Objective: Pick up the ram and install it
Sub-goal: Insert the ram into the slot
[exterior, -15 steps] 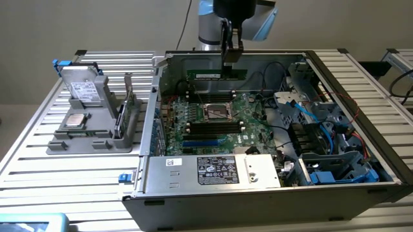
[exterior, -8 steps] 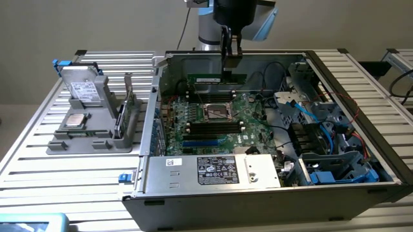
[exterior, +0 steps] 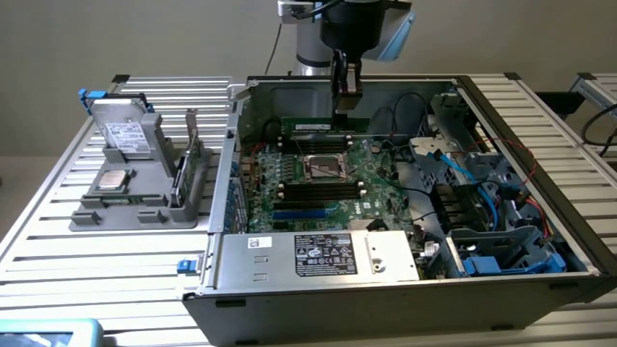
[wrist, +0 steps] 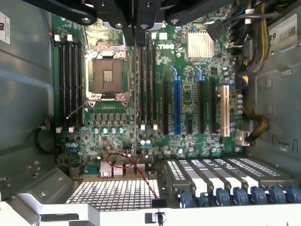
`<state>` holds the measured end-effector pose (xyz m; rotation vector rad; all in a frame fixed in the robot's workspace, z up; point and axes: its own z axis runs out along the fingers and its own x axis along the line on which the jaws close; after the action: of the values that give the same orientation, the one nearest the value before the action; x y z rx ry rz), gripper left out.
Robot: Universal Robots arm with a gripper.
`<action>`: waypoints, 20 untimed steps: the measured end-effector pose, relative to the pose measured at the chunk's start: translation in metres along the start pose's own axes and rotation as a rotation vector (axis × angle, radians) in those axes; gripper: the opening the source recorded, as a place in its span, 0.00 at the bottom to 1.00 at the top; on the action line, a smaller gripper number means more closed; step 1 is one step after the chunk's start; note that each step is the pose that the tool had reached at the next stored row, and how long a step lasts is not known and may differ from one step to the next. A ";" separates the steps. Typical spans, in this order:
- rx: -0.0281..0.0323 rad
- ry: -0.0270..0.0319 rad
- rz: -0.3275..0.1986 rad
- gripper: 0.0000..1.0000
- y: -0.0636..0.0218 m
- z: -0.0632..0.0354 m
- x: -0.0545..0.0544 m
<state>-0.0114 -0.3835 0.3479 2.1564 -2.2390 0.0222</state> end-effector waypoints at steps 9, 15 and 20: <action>0.0005 0.0102 0.000 0.12 -0.0003 0.0136 0.000; 0.0007 0.0148 0.000 0.12 -0.0004 0.0239 -0.001; 0.0010 0.0181 0.000 0.12 -0.0005 0.0322 -0.001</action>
<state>-0.0112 -0.3835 0.3156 2.1477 -2.2300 0.0427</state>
